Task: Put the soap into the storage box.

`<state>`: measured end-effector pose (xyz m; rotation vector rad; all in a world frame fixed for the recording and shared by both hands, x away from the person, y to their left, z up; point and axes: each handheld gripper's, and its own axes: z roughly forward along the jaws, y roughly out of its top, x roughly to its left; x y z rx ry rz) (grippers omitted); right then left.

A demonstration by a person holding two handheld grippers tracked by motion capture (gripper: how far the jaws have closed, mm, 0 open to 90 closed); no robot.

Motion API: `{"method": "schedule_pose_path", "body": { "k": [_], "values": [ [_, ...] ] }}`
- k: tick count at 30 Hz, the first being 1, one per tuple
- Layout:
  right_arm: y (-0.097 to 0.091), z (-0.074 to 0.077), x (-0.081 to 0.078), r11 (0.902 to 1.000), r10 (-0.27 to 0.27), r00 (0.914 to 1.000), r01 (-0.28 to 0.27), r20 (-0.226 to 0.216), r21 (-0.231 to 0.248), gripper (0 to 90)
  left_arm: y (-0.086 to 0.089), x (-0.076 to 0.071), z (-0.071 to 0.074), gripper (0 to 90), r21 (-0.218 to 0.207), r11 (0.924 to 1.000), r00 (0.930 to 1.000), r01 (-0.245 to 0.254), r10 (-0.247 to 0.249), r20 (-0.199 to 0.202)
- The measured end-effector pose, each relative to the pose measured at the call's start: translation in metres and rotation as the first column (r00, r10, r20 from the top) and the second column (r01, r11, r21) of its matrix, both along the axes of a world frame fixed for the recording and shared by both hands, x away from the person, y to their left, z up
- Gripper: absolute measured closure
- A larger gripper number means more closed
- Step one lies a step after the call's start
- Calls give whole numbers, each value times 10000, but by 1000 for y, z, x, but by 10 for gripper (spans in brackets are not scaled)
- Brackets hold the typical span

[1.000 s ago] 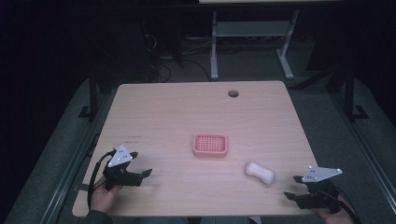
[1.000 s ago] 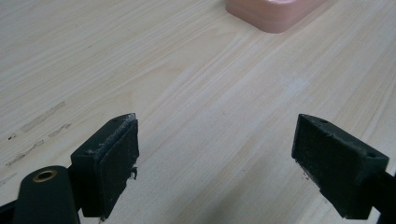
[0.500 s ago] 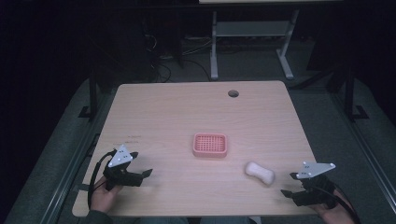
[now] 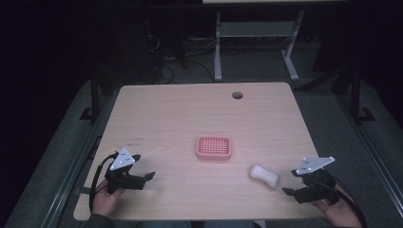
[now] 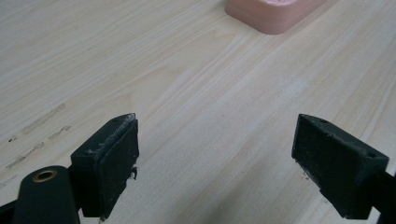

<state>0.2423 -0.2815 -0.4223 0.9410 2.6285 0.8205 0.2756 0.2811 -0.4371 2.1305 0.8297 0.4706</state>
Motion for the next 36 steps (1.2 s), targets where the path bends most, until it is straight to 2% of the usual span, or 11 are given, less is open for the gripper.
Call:
{"method": "schedule_pose_path", "body": {
  "k": [3, 9, 15, 36],
  "values": [
    [6, 4, 6, 9996, 197, 9998, -196, 13, -191, 282, 0, 0, 0, 145, 13, 10000, 10000, 48, -48, 25],
    [15, 6, 13, 9989, 358, 9993, -361, -135, -290, 283, 0, 0, 0, 145, -16, 10000, 10000, 19, -19, 22],
    [24, 8, 20, 9975, 573, 9982, -581, -185, -404, 282, 2, 1, 1, 145, 132, 9998, 9999, 115, -116, 66],
    [51, 11, 39, 9901, 1000, 9935, -1047, -538, -939, 282, 3, 1, 2, 145, -71, 10000, 10000, 9, -8, 95]
  ]
}}
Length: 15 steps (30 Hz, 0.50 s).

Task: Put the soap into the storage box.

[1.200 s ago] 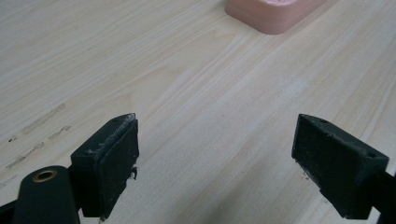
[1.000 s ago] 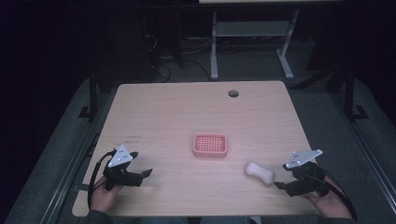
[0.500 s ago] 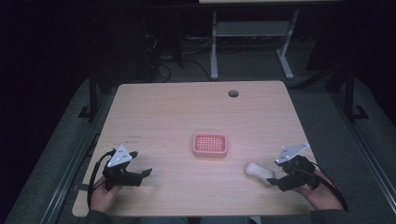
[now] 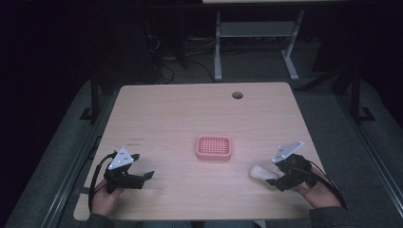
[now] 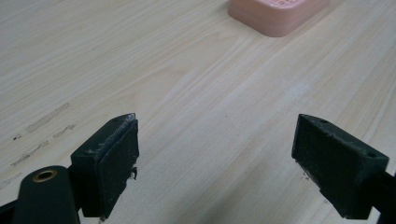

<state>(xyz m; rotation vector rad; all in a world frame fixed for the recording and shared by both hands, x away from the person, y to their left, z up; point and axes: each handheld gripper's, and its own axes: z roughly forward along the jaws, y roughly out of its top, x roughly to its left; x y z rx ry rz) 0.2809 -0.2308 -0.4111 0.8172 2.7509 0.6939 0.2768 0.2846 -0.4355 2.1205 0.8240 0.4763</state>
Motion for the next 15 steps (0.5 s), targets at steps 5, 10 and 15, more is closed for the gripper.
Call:
{"method": "schedule_pose_path", "body": {
  "k": [5, 10, 15],
  "values": [
    [9, -4, 8, 9996, 236, 9997, -236, -50, -131, 284, 0, 0, 0, 145, 33, 10000, 10000, -12, 13, -27],
    [17, -10, 12, 9987, 390, 9989, -398, -248, -327, 289, -1, 0, 0, 145, 13, 10000, 10000, -34, 34, -72],
    [23, -17, 16, 9970, 445, 9979, -474, -473, -614, 298, 0, 0, 0, 145, 17, 10000, 10000, -27, 27, -55]
  ]
}}
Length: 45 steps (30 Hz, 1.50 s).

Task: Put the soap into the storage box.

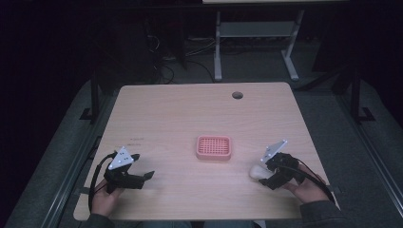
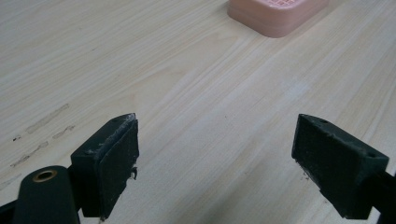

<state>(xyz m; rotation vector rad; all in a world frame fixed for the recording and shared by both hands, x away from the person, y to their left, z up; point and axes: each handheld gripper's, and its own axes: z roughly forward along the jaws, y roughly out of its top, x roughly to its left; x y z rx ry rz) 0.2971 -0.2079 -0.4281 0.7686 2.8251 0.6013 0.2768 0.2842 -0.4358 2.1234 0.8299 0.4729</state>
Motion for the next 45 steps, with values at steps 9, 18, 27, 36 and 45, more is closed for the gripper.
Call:
{"method": "schedule_pose_path", "body": {
  "k": [9, 18, 27, 36, 45],
  "values": [
    [3, -8, 6, 9991, 13, 9997, -24, -253, -418, 341, 0, 0, 0, 145, 8, 10000, 10000, 12, -12, 18],
    [6, -17, 8, 9979, 169, 9982, -204, -584, -607, 451, 0, 0, 0, 145, -15, 10000, 10000, 8, -8, 11],
    [6, -16, 10, 9980, 155, 9977, -195, -667, -595, 478, 0, 0, 0, 145, -13, 10000, 10000, 7, -7, 26],
    [6, -13, 8, 9974, 235, 9982, -271, -551, -666, 487, 0, 0, 0, 145, -31, 10000, 10000, -19, 20, 23],
    [5, -5, 4, 9979, 409, 9981, -431, -461, -486, 489, 0, 0, 1, 145, -32, 10000, 10000, -23, 23, 47]
  ]
}}
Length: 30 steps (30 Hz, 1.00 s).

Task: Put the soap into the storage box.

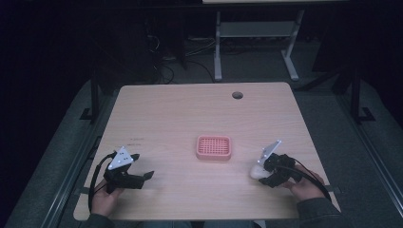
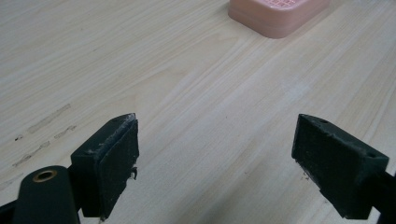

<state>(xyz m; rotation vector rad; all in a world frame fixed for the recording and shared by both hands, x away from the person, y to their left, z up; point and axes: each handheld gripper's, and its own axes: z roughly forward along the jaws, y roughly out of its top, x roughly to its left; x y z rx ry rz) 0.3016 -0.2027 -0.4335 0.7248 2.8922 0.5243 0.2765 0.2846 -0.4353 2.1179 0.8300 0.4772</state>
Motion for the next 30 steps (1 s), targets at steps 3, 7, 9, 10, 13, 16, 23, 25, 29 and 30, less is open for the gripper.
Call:
{"method": "schedule_pose_path", "body": {
  "k": [3, 7, 9, 10, 13, 16, 23, 25, 29, 30],
  "values": [
    [1, 1, -1, 10000, 16, 10000, -16, 34, -27, 490, 0, 0, 0, 145, -21, 10000, 10000, -18, 18, -16],
    [0, 6, -2, 10000, 8, 9999, -9, 172, 18, 490, 0, 0, 0, 145, -33, 10000, 10000, -38, 38, -21],
    [0, 12, -3, 10000, 18, 9995, -20, 302, 63, 490, 0, 0, 0, 145, 4, 10000, 10000, -16, 16, -18],
    [0, 15, -3, 10000, 25, 9994, -27, 353, 51, 490, 0, 0, 0, 145, 4, 10000, 10000, -16, 16, -18],
    [1, 19, -3, 10000, 55, 9990, -58, 447, 63, 490, 0, 0, 0, 145, -12, 10000, 10000, -30, 30, -20],
    [3, 24, -2, 9999, 129, 9986, -133, 518, 68, 490, 1, 0, 1, 145, 58, 10000, 10000, 4, -4, -32],
    [13, 36, 5, 9991, 416, 9970, -415, 658, -25, 490, 1, 0, 1, 145, -3, 10000, 10000, -2, 2, 31],
    [14, 38, 6, 9989, 459, 9966, -459, 689, -16, 490, 1, 0, 1, 145, -2, 10000, 10000, 11, -11, 42],
    [18, 43, 10, 9987, 510, 9954, -514, 808, 27, 490, 1, 0, 1, 145, -32, 10000, 10000, 8, -8, 53],
    [21, 46, 13, 9984, 564, 9950, -566, 822, 4, 489, 1, 0, 1, 145, -23, 10000, 10000, 12, -12, 49]
  ]
}}
